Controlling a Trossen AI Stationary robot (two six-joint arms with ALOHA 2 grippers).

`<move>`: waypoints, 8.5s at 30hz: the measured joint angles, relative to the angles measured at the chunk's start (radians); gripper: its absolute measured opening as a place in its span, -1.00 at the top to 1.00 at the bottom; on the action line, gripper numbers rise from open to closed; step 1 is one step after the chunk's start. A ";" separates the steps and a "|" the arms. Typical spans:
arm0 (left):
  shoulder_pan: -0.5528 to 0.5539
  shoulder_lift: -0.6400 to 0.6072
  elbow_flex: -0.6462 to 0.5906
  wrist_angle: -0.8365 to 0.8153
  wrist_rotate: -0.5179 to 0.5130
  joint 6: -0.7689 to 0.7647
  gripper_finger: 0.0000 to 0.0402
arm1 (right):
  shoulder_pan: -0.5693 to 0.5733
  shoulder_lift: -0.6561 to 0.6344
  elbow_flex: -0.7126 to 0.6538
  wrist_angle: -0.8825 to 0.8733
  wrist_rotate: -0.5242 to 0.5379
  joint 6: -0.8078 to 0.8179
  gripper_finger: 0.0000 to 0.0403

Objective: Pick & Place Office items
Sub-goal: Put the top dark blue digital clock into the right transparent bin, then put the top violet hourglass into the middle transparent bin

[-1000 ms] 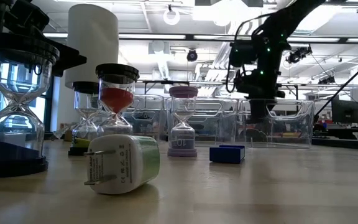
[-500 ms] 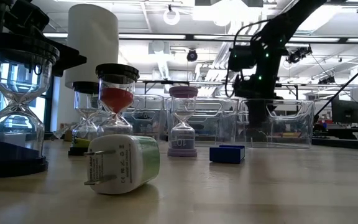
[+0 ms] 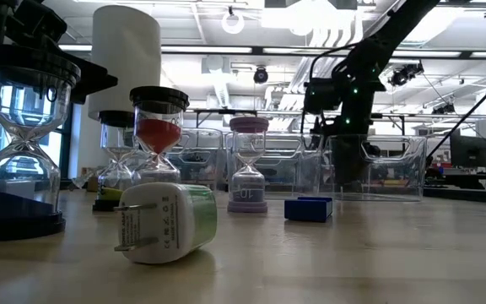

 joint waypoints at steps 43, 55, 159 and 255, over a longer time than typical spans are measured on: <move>0.000 0.000 0.000 0.000 0.000 0.000 0.19 | 0.231 -0.446 0.153 -0.164 0.106 0.104 -0.32; 0.000 0.000 0.000 0.000 0.000 0.000 0.19 | 0.497 -0.573 0.153 -0.235 0.107 0.353 -0.32; 0.000 0.000 0.000 0.000 0.000 0.000 0.19 | 1.123 -0.182 0.151 0.031 0.694 0.492 -0.32; 0.000 0.000 0.000 0.000 0.000 0.000 0.19 | 1.119 -0.024 0.151 0.403 0.468 0.439 -0.32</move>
